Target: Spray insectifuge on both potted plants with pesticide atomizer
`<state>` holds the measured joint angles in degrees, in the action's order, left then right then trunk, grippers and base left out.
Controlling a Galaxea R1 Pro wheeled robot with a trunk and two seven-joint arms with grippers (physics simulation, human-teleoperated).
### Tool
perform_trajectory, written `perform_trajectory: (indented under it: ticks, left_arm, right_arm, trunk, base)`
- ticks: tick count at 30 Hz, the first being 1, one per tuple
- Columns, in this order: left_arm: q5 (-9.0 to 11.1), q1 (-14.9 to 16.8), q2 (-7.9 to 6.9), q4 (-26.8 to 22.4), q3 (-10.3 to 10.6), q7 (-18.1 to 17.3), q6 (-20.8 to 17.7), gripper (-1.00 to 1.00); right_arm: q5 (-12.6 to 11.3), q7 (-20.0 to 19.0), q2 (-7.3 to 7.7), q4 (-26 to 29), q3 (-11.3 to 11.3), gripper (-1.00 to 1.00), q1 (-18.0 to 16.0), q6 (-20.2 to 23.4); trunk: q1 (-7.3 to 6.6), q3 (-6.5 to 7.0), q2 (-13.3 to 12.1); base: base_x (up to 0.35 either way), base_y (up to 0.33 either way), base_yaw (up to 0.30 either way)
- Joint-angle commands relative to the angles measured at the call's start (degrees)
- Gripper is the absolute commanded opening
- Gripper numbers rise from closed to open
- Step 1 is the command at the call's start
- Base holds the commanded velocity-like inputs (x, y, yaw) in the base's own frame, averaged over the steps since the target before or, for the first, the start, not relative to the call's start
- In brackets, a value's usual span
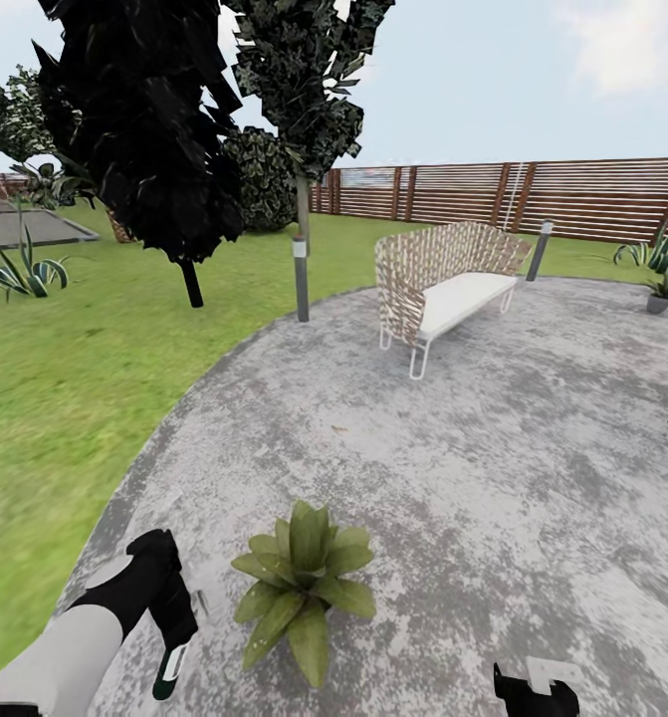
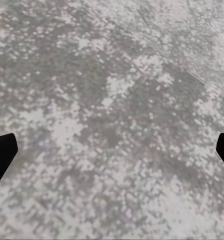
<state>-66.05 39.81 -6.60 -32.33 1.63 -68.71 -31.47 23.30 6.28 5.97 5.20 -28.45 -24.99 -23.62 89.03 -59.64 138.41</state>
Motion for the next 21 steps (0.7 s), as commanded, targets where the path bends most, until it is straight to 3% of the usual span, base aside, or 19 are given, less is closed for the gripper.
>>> perform_trajectory:
  ticks: [1, 11, 21]
  left_arm:
    - [0.0, -0.2, -0.01, -0.1, 0.2, -0.3, -0.6, -1.00]
    - [0.0, -0.8, -0.41, 1.0, 0.4, 3.6, -0.1, -1.00]
    - [0.7, -1.0, -0.18, 0.5, -0.3, 3.8, -0.1, -1.00]
  right_arm:
    - [0.6, 0.3, 0.00, -0.1, -0.3, 1.00, -0.1, -0.2]
    - [0.6, 0.3, 0.00, -0.1, -0.3, 1.00, -0.1, -0.2]
    - [0.6, 0.3, 0.00, -0.1, -0.3, 1.00, -0.1, -0.2]
  trunk:
    - [0.01, -0.05, 0.0]
    - [0.01, -0.05, 0.0]
    - [0.01, -0.05, 0.0]
  base:
    - [0.117, 0.100, 0.000]
    - [0.015, 0.013, 0.000]
    - [0.057, 0.056, 0.000]
